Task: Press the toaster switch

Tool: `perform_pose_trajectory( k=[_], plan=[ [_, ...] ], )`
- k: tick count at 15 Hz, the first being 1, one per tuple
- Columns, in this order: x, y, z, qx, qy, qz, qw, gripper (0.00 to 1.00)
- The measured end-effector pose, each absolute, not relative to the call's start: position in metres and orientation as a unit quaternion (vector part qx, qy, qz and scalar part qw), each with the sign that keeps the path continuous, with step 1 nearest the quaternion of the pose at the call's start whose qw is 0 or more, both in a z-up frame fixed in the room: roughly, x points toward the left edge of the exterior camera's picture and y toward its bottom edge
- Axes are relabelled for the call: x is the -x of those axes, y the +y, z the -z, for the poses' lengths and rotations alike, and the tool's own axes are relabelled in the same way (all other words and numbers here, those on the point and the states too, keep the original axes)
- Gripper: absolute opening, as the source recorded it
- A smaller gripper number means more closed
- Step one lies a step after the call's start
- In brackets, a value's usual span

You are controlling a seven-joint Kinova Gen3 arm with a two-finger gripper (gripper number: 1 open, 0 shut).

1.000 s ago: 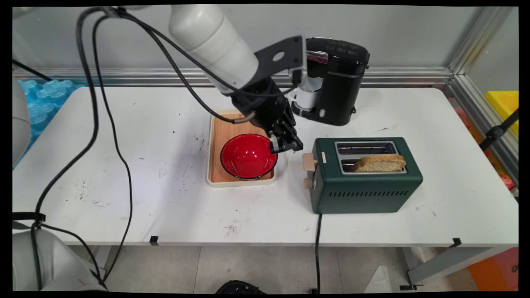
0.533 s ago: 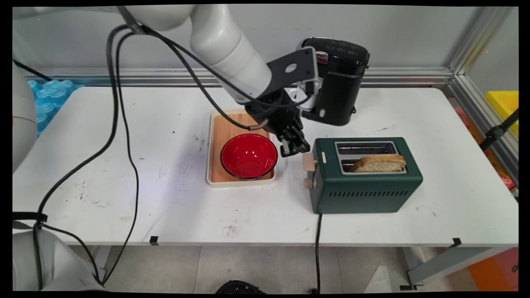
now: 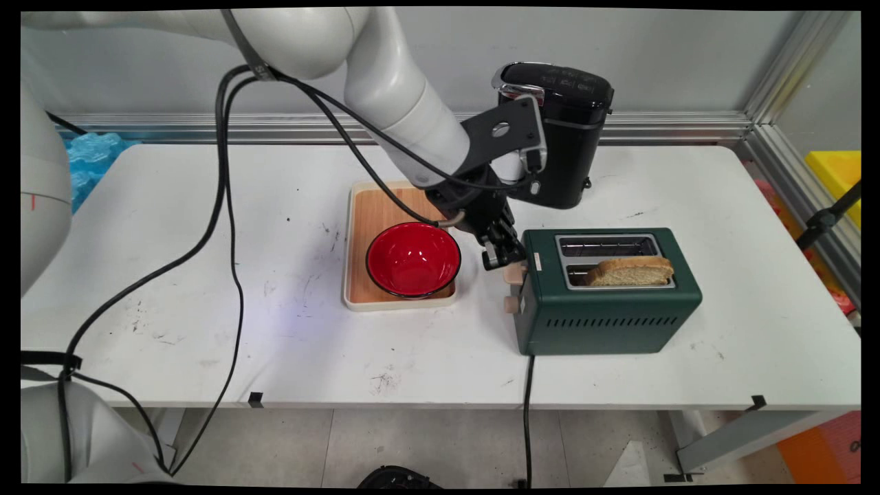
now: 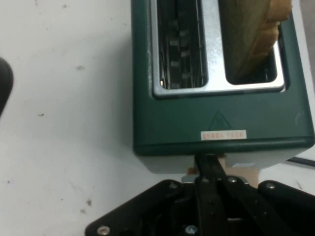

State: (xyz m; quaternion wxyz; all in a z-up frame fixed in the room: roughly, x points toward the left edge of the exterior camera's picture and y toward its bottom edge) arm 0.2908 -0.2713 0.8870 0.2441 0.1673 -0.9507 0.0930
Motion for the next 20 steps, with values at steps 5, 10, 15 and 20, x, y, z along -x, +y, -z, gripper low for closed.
perform_pose_trajectory(
  k=[5, 10, 15, 20],
  plan=[
    [-0.285, -0.269, -0.878, -0.187, -0.948, -0.082, 0.242, 0.0],
    [-0.283, -0.264, -0.873, -0.2, -0.948, -0.071, 0.239, 0.0],
    [-0.282, -0.26, -0.869, -0.206, -0.948, -0.061, 0.236, 0.0],
    [-0.286, -0.255, -0.864, -0.211, -0.948, -0.054, 0.232, 0.0]
  ],
)
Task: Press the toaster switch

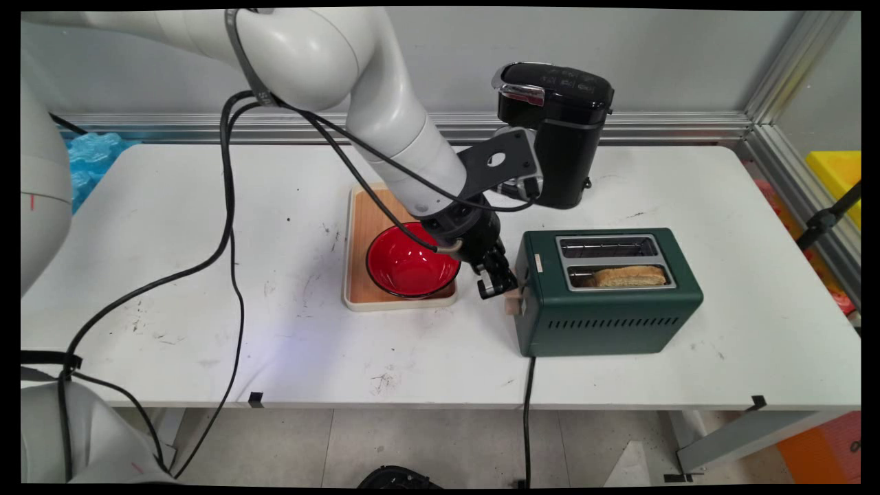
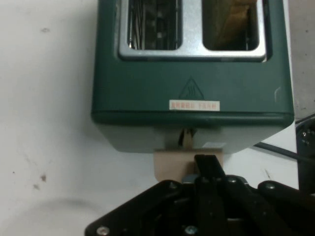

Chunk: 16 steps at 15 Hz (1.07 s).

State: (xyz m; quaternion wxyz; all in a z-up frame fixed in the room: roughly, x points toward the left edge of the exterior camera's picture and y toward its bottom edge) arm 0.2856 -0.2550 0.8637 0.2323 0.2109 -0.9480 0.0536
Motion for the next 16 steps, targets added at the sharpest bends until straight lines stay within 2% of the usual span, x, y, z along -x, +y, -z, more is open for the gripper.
perform_pose_trajectory(
  k=[16],
  plan=[
    [-0.294, -0.267, -0.843, -0.2, -0.945, -0.066, 0.248, 0.0]
  ],
)
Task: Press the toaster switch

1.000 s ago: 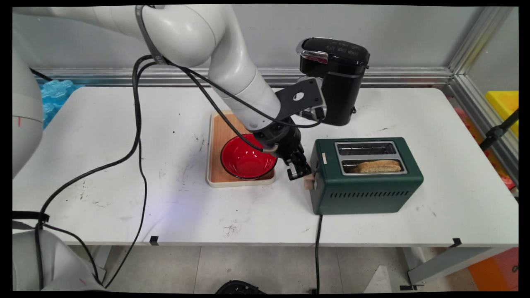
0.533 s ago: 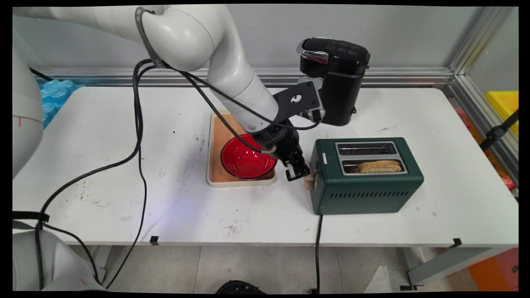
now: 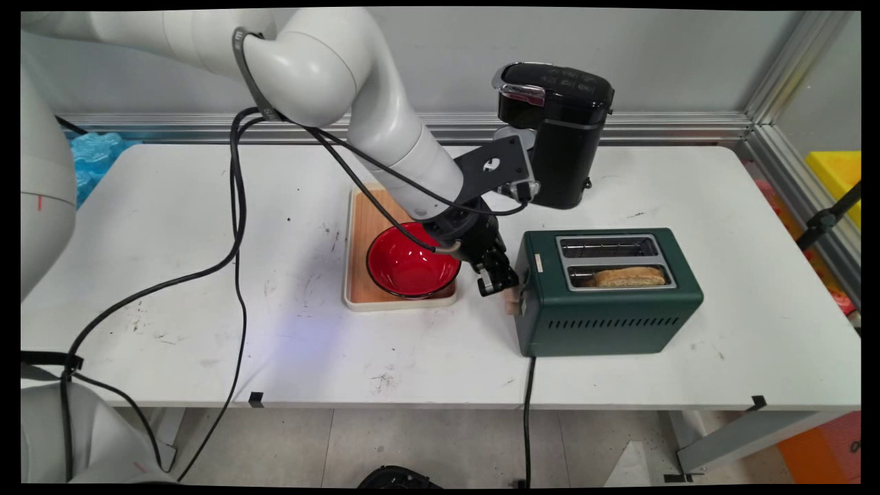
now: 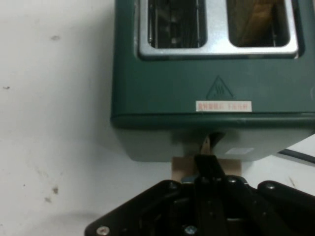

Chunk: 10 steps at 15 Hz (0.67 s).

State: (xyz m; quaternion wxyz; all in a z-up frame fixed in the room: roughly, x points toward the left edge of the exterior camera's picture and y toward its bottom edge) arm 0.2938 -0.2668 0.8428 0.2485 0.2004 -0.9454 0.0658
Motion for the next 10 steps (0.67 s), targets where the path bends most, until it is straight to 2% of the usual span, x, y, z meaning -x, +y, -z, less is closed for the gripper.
perform_pose_trajectory(
  k=[10],
  plan=[
    [-0.305, -0.262, -0.834, -0.199, -0.946, -0.061, 0.25, 0.0]
  ],
)
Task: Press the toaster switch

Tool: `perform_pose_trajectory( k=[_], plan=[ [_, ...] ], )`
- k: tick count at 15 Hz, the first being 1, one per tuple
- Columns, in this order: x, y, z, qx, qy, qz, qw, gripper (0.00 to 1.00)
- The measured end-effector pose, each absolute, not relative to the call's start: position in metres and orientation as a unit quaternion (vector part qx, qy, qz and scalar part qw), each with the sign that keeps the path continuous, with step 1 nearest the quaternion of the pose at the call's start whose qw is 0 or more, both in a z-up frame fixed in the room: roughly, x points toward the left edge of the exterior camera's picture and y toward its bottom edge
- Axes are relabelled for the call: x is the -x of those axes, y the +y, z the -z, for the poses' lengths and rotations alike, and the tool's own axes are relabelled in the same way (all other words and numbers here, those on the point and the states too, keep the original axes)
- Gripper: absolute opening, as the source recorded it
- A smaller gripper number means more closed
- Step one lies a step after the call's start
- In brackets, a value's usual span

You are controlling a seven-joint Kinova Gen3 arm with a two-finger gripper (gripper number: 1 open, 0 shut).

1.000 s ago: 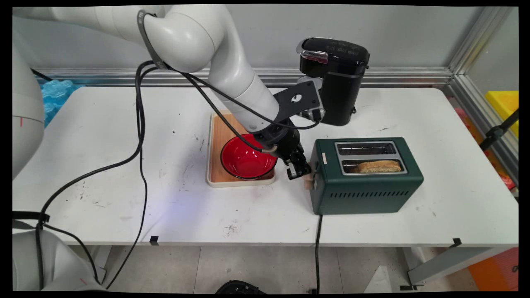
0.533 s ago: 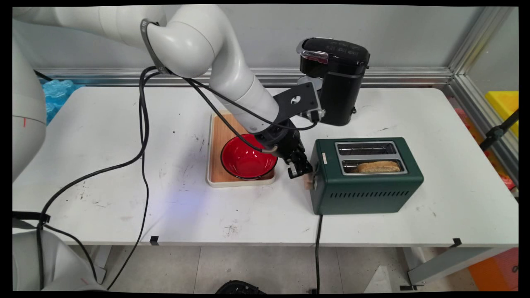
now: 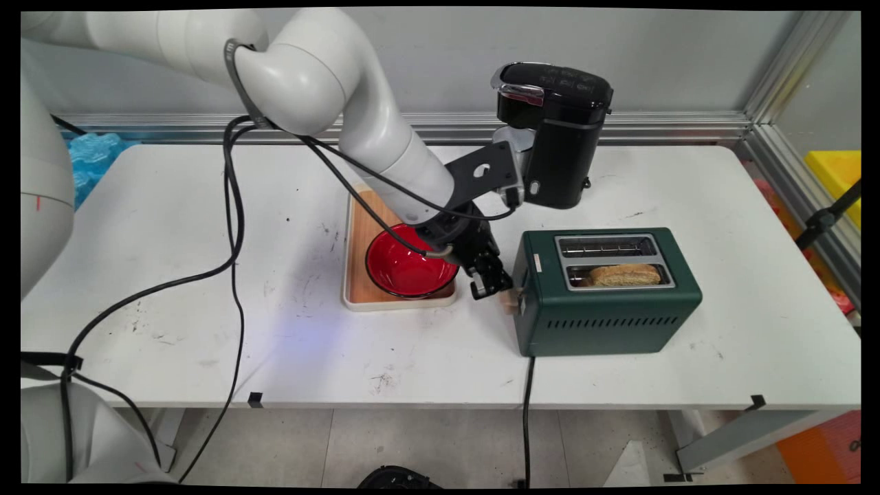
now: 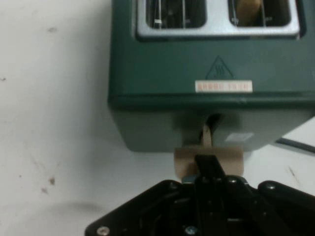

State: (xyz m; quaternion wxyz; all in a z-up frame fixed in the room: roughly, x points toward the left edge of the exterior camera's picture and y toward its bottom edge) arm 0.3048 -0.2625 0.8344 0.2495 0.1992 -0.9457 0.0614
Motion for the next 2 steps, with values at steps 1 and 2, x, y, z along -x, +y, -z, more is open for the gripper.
perform_pose_trajectory(
  k=[1, 2],
  plan=[
    [-0.308, -0.2606, -0.8345, -0.199, -0.946, -0.06, 0.247, 0.0],
    [-0.3111, -0.2586, -0.8352, -0.199, -0.947, -0.059, 0.245, 0.0]
  ],
)
